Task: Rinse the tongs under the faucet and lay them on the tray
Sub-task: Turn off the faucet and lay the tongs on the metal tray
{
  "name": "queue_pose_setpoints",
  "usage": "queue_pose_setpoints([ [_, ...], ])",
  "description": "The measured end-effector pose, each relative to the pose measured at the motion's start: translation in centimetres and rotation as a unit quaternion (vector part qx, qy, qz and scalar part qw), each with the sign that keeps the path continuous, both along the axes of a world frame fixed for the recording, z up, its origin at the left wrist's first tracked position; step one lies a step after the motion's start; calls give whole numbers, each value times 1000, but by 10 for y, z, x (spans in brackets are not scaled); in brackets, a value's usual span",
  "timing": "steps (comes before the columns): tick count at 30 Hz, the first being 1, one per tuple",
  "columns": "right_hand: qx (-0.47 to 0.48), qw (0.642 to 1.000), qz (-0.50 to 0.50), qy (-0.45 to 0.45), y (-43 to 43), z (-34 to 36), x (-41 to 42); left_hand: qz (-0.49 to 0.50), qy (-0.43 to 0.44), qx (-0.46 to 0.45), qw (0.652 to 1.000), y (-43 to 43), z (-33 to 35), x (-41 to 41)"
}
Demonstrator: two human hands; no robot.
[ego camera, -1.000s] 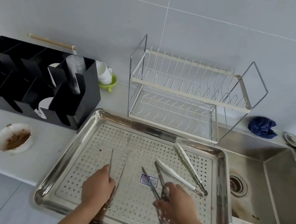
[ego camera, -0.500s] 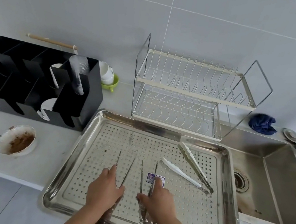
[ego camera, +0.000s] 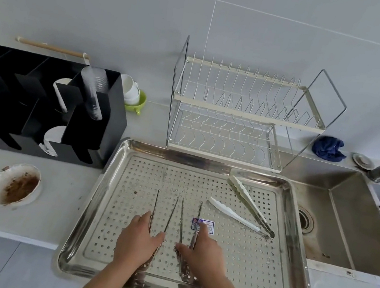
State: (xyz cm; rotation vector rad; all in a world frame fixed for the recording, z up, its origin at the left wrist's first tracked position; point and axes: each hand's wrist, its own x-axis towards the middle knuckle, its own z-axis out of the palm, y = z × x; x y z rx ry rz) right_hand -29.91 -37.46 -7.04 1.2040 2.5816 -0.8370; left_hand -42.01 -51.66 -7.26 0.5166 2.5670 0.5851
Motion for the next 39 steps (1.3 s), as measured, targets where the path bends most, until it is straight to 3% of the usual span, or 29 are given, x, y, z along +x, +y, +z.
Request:
queue_pose_setpoints([
  [39, -6, 999, -11, -42, -6, 0, -14, -14, -5, 29, 999, 2, -3, -7],
])
